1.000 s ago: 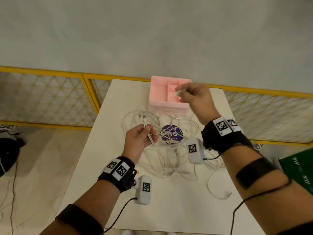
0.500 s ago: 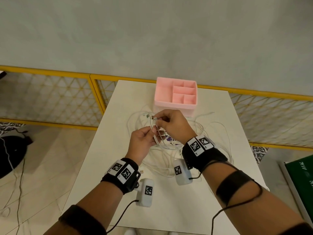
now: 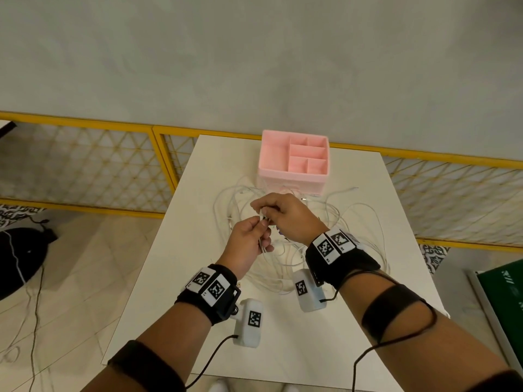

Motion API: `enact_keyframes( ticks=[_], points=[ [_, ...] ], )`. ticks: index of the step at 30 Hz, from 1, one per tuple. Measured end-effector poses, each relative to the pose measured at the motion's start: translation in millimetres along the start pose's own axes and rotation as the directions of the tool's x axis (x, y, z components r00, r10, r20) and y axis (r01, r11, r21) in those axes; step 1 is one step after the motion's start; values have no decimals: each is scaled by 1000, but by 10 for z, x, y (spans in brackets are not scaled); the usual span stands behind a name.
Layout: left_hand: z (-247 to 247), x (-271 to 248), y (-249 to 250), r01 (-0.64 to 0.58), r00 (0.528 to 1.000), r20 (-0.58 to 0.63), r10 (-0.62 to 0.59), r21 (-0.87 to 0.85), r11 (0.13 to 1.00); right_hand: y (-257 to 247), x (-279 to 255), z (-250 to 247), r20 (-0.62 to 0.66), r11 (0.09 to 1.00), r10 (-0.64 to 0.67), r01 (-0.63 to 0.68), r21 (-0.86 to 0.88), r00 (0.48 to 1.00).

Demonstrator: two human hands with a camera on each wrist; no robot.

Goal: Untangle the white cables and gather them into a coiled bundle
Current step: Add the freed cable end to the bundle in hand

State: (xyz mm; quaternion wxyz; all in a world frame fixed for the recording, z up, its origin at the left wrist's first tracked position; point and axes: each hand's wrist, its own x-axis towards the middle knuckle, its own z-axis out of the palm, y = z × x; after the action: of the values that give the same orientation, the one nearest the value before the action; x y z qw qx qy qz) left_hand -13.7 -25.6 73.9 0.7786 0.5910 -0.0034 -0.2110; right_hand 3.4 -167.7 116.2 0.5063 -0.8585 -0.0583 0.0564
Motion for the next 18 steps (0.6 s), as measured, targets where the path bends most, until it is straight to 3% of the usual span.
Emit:
enact_keyframes(
  ticks=[3, 6, 9, 10, 12, 14, 18],
  points=[
    [-20, -35, -15, 39, 998, -41, -43, -96, 995, 75, -54, -23, -10, 997, 31, -30, 76, 999],
    [-77, -38, 10, 51, 992, -97, -75, -229, 972, 314, -114, -71, -208, 980, 196, -185, 74, 958],
    [-95, -71, 36, 44, 993, -95, -76, -307, 951, 597, -174, -8, -168, 881, 459, -472, -43, 872],
    [-80, -81, 38, 48, 993, -88, -79, -311, 949, 666, -197, 49, -117, 824, 563, -566, 9, 818],
    [-39, -101, 32, 71, 992, -76, -98, -297, 952, 774, -235, 186, -4, 683, 705, -678, 272, 709],
    [-8, -115, 3, 106, 989, -71, -129, -264, 959, 766, -255, 266, 59, 581, 714, -638, 506, 697],
    [-28, -142, -143, 155, 982, -93, -167, -130, 979, 570, -161, 119, -2, 464, 649, -393, 794, 761]
  ],
)
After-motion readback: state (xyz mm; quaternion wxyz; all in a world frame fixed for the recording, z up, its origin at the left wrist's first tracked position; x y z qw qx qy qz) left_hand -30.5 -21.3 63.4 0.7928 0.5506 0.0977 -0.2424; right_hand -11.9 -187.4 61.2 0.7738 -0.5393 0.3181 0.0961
